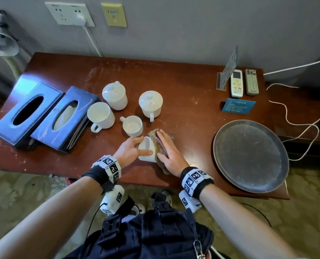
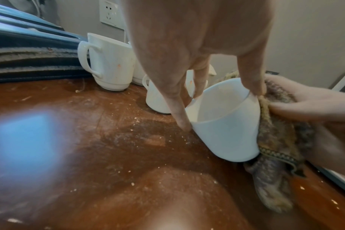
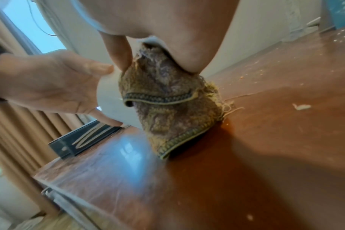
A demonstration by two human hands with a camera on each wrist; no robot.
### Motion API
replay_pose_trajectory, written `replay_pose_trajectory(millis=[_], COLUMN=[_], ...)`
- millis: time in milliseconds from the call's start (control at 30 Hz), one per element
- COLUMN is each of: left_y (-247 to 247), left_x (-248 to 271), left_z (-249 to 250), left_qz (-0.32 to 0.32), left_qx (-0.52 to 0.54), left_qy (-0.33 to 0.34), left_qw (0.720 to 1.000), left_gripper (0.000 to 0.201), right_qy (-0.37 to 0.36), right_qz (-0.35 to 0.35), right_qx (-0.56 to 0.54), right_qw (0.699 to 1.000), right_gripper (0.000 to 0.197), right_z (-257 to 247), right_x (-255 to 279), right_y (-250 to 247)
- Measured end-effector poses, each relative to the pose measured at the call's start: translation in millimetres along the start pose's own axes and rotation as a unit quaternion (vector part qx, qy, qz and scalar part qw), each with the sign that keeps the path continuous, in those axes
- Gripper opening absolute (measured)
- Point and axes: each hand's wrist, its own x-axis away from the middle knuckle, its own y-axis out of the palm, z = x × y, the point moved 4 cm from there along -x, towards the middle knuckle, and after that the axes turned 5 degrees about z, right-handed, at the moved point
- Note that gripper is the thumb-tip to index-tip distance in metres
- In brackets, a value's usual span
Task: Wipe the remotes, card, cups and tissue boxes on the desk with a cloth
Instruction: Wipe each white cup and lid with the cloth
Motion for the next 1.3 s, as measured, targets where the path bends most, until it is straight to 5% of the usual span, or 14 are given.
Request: replay_pose_trajectory(millis=[100, 200, 433, 600, 800, 933, 1200, 1300], left_y=[-1, -2, 0, -1, 2, 4, 2, 8], left_x=[1, 2, 2, -8, -2, -2, 4, 1], left_z=[-4, -4, 6, -7, 10, 11, 8, 11], left_qz=[0.004, -0.001, -0.009, -0.014, -0.029, -0.037, -0.038, -0.031], left_qx=[-0.011, -0.02, -0.042, -0.053, -0.052, -0.082, -0.069, -0.099], left_qy=[-0.001, -0.003, 0.003, -0.001, 0.018, 0.057, 0.028, 0.02], left_qw=[1.0, 1.0, 0.999, 0.998, 0.998, 0.994, 0.996, 0.994], left_gripper=[0.074, 0.089, 0.083, 0.103, 0.087, 0.076, 0.101, 0.092], right_qy=[-0.037, -0.046, 0.118, 0.021, 0.114, 0.08, 0.111, 0.116], right_qz=[-0.014, -0.001, 0.042, 0.082, 0.095, 0.102, 0.115, 0.105], right_qx=[0.048, 0.052, -0.036, -0.023, -0.073, -0.099, -0.094, -0.058], right_qw=[0.998, 0.998, 0.992, 0.996, 0.986, 0.987, 0.983, 0.986], right_gripper=[0.069, 0.059, 0.045, 0.041, 0.039, 0.04, 0.04, 0.04], right_z=[-3, 2, 22, 3, 29, 8, 19, 19], right_x=[8, 9, -4, -1, 6, 5, 13, 11], right_y=[5, 5, -24, -10, -23, -18, -17, -25])
